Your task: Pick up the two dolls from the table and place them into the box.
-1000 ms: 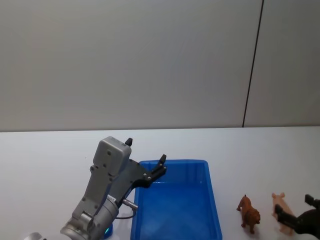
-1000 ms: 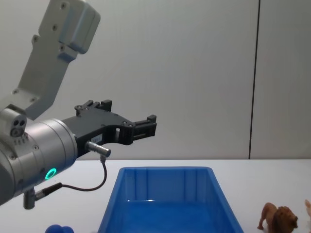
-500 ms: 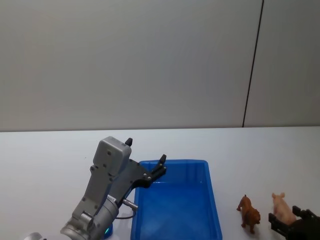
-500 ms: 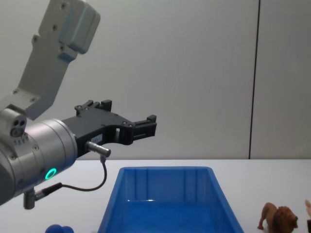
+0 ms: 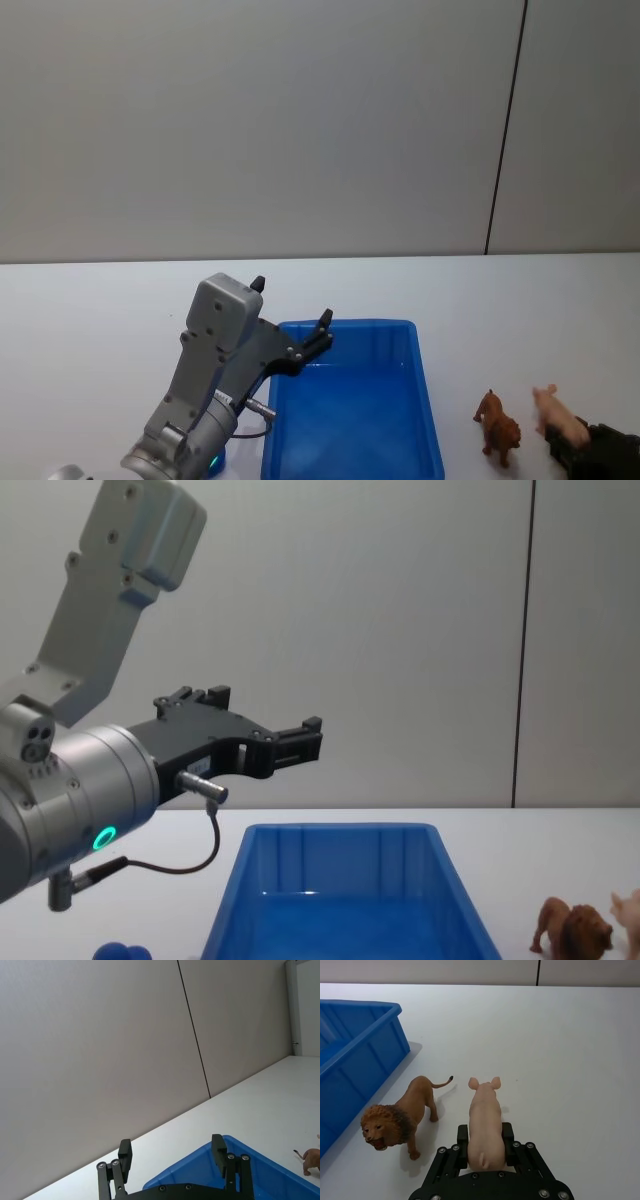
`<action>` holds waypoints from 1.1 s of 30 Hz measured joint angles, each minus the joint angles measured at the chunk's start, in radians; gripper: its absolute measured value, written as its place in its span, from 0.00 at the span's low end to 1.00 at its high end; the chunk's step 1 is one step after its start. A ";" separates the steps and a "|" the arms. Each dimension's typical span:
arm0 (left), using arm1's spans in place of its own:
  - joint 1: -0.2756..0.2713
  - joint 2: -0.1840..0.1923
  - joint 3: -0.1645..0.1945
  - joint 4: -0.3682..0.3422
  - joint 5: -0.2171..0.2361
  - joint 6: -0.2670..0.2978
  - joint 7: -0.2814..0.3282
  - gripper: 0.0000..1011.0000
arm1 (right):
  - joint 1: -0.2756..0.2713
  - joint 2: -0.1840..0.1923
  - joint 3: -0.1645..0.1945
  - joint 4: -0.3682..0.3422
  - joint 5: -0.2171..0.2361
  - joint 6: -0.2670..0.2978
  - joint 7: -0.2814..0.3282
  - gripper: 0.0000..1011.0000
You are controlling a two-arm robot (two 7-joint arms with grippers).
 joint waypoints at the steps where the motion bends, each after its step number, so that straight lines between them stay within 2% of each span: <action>1: 0.000 0.000 0.000 0.000 0.000 0.000 0.000 0.99 | 0.000 0.000 0.000 -0.001 -0.001 -0.001 -0.003 0.37; 15: 0.000 0.000 0.000 0.000 0.000 0.000 0.000 0.99 | 0.020 0.002 0.004 -0.058 -0.044 -0.052 -0.012 0.37; 26: 0.000 0.000 0.000 0.000 0.000 0.000 0.000 0.99 | 0.096 -0.015 -0.003 -0.081 -0.077 -0.071 0.071 0.37; 31: 0.000 0.000 0.000 0.000 0.000 0.000 0.000 0.99 | 0.155 -0.040 -0.019 -0.064 -0.095 -0.062 0.137 0.37; 33: 0.000 0.000 0.000 0.000 0.000 0.000 0.000 0.99 | 0.164 -0.045 -0.023 -0.060 -0.097 -0.059 0.145 0.37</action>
